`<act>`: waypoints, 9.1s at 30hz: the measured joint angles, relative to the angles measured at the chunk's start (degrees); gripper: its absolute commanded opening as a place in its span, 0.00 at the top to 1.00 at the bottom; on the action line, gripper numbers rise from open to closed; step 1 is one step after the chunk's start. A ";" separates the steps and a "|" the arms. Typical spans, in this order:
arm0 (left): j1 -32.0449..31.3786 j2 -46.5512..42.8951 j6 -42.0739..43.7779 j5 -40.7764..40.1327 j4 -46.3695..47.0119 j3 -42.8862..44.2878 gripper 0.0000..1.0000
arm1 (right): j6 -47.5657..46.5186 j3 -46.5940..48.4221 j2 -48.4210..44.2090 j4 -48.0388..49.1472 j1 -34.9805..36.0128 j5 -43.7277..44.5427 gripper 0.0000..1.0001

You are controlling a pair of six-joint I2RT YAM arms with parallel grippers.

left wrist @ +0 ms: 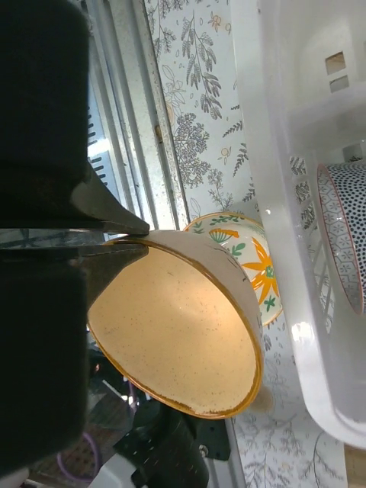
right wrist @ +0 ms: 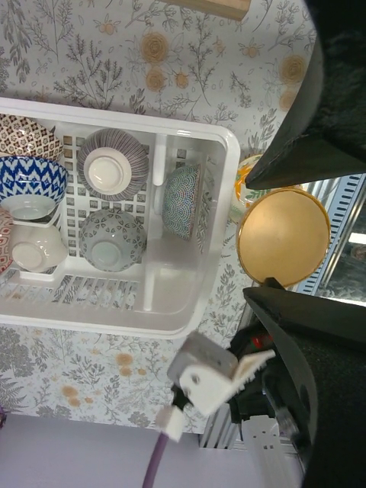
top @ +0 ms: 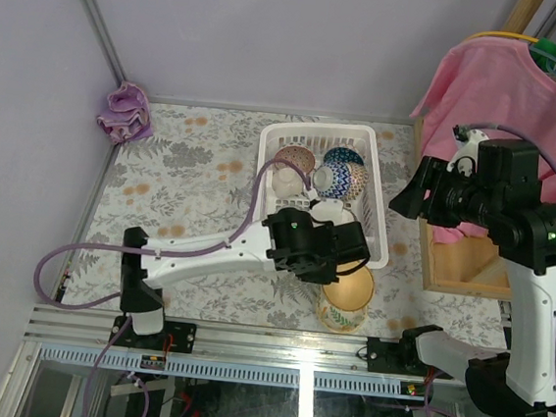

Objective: Load the bowls into the dish rack
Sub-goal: Pick up the bowl from the center of the board, then turn the bowl upside down on the dish rack.

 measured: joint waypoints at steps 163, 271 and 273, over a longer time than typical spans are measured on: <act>49.81 -16.44 25.73 32.72 13.53 -25.40 0.74 | 54.16 -58.34 27.45 122.05 16.31 -5.49 1.00; 40.85 0.04 28.33 26.40 10.21 0.33 0.46 | 27.36 -46.36 6.40 71.95 11.15 -2.34 0.33; 41.13 -0.68 28.24 26.40 9.97 0.85 0.41 | 24.74 -44.26 3.52 66.29 11.13 -2.43 0.25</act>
